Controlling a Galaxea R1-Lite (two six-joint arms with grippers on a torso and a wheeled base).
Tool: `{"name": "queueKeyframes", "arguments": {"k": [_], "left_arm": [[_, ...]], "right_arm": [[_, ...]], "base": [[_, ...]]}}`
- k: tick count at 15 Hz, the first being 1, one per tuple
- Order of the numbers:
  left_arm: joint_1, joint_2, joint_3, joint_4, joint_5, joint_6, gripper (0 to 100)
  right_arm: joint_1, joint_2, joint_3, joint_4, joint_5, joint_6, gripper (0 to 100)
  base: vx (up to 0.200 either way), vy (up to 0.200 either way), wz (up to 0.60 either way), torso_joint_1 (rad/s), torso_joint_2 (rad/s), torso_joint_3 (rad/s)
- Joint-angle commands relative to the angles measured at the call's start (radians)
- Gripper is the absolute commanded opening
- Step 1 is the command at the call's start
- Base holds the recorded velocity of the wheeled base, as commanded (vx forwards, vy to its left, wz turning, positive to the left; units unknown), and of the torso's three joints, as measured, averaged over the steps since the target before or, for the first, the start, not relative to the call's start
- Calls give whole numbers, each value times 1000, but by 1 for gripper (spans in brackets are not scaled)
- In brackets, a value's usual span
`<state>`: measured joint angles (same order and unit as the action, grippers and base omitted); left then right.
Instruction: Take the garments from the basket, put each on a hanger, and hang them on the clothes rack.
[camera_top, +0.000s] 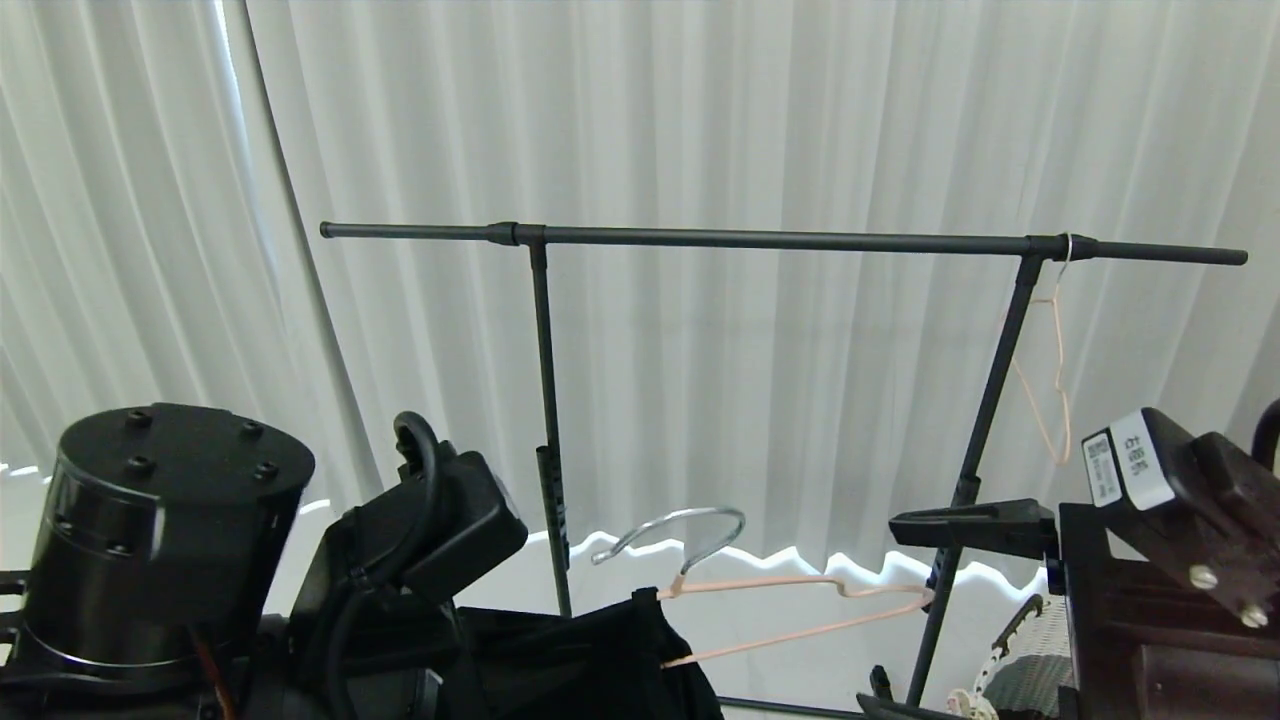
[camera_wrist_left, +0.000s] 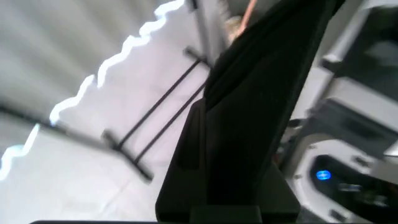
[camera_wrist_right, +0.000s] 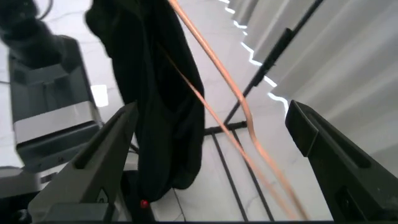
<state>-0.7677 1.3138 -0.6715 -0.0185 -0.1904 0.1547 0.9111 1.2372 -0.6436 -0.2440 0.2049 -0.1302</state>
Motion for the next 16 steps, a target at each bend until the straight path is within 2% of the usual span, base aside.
{"name": "queueKeyframes", "arguments": {"k": [1, 3, 6, 7, 9, 10, 13, 16], "left_arm": [[22, -1, 36, 0, 5, -1, 0], [77, 10, 29, 0, 5, -21, 0], [96, 28, -97, 5, 5, -250, 0], [102, 33, -142, 8, 3, -282, 0], [119, 35, -178, 8, 0, -284, 0], [125, 35, -192, 8, -1, -285, 0], [133, 42, -235, 8, -3, -302, 0], [128, 42, -243, 8, -4, -302, 0]], "right_arm": [[-64, 5, 2, 0, 1, 0, 100], [-67, 7, 9, 0, 2, 0, 100], [-66, 62, 41, 0, 2, 17, 100], [-66, 103, 30, -1, 2, 52, 100], [-63, 196, -31, -41, 1, 190, 100], [-61, 266, -76, -113, -16, 279, 100], [-8, 441, -156, -305, -154, 391, 100], [55, 530, -218, -368, -213, 439, 100]], "base": [[0, 0, 0, 0, 0, 0], [0, 0, 0, 0, 0, 0], [0, 0, 0, 0, 0, 0], [0, 0, 0, 0, 0, 0], [0, 0, 0, 0, 0, 0], [0, 0, 0, 0, 0, 0], [0, 0, 0, 0, 0, 0], [0, 0, 0, 0, 0, 0]]}}
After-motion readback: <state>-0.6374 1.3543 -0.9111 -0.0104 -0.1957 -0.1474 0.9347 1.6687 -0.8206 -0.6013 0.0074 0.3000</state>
